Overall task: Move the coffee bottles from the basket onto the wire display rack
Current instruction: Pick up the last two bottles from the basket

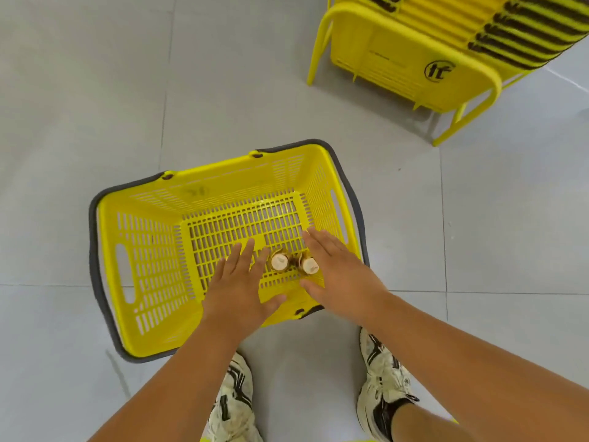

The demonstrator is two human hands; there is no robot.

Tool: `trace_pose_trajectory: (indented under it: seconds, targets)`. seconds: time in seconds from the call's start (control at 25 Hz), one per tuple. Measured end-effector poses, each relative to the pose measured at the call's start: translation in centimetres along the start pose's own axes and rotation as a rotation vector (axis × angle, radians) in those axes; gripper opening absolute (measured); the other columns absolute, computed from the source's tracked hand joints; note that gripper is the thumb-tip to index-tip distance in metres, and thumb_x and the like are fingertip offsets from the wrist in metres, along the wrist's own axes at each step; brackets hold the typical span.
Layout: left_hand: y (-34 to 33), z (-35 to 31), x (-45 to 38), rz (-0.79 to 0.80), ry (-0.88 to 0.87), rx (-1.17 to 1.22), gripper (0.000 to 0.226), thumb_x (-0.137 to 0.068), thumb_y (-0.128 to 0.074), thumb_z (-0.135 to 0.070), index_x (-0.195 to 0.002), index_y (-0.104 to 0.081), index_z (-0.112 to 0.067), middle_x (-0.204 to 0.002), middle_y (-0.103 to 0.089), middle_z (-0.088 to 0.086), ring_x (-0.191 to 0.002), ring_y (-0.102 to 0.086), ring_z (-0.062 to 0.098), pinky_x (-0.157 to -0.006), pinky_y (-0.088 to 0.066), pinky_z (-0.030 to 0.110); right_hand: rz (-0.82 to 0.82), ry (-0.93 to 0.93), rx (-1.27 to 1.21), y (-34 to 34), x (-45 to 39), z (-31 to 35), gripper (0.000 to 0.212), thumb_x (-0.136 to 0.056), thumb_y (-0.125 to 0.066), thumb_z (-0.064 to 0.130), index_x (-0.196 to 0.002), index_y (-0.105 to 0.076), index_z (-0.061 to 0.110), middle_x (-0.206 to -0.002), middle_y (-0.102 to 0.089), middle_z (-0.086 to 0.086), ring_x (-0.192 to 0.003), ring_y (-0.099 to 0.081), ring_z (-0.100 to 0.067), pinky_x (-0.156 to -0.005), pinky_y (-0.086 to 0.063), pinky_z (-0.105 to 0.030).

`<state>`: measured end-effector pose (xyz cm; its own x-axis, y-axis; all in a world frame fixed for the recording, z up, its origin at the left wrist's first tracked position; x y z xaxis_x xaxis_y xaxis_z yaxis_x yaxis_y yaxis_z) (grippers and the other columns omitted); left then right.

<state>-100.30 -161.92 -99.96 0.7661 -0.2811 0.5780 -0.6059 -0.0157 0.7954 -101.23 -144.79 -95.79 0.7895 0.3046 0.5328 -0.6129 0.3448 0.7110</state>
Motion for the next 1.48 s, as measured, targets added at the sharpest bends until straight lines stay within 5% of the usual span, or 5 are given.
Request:
trace_pose_trajectory:
  seconds: [0.24,0.48,0.6,0.88,1.48]
  targets:
    - [-2.5,0.1,-4.0,0.069,-0.024,0.173,0.096,-0.088,-0.059,-0.068,-0.162,-0.008,-0.033,-0.17,-0.003,-0.009,-0.157,0.003,0.015,-0.126,-0.009,0.04,0.157,-0.101,-0.086,-3.4,-4.0,-2.7,0.087,-0.095,-0.069,0.028,-0.164,-0.015,0.024,-0.171,-0.017,0.002,-0.154,-0.026,-0.022,-0.117,-0.036,-0.038]
    - [-3.0,-0.6,-6.5,0.064,0.036,0.31,0.068,-0.092,-0.07,-0.041,-0.153,-0.04,-0.037,-0.159,-0.042,-0.007,-0.148,-0.035,0.016,-0.109,-0.038,0.032,0.254,-0.144,0.038,-6.3,-5.7,-3.8,0.067,-0.094,-0.057,0.0,-0.155,-0.034,0.017,-0.15,-0.049,-0.01,-0.131,-0.054,-0.032,-0.098,-0.051,-0.04]
    - [-3.4,-0.9,-7.6,0.075,0.017,0.407,0.041,-0.089,-0.073,-0.029,-0.128,-0.06,-0.035,-0.124,-0.068,-0.006,-0.113,-0.063,0.022,-0.083,-0.049,0.031,0.226,-0.158,0.045,-6.6,-6.1,-4.2,0.04,-0.096,-0.053,0.002,-0.133,-0.05,0.015,-0.127,-0.061,-0.011,-0.111,-0.063,-0.031,-0.077,-0.045,-0.034]
    - [-1.1,0.3,-6.1,-0.079,0.101,0.644,0.015,-0.091,-0.072,-0.037,-0.106,-0.071,-0.036,-0.095,-0.074,-0.012,-0.084,-0.067,0.013,-0.073,-0.056,0.038,0.071,-0.219,-0.189,-4.5,-5.0,-3.7,0.024,-0.097,-0.062,0.02,-0.121,-0.058,0.016,-0.116,-0.065,-0.007,-0.103,-0.063,-0.026,-0.074,-0.047,-0.031]
    - [39.2,-0.8,18.9,-0.558,0.131,0.968,0.029,-0.082,-0.081,-0.035,-0.109,-0.07,-0.036,-0.099,-0.073,-0.026,-0.099,-0.063,-0.013,-0.08,-0.044,0.008,-0.552,-0.04,-0.572,31.8,13.7,17.8,0.026,-0.082,-0.077,0.029,-0.107,-0.07,0.029,-0.101,-0.073,0.014,-0.092,-0.068,-0.007,-0.084,-0.055,-0.028]
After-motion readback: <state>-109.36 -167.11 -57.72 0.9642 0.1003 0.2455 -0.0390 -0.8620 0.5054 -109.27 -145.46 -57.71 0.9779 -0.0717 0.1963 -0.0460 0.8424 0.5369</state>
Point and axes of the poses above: each hand's wrist, its own x-axis away from the middle knuckle, its own y-axis out of the back of the hand, z = x × y, the point moved 9 cm from there along -x, towards the middle knuckle
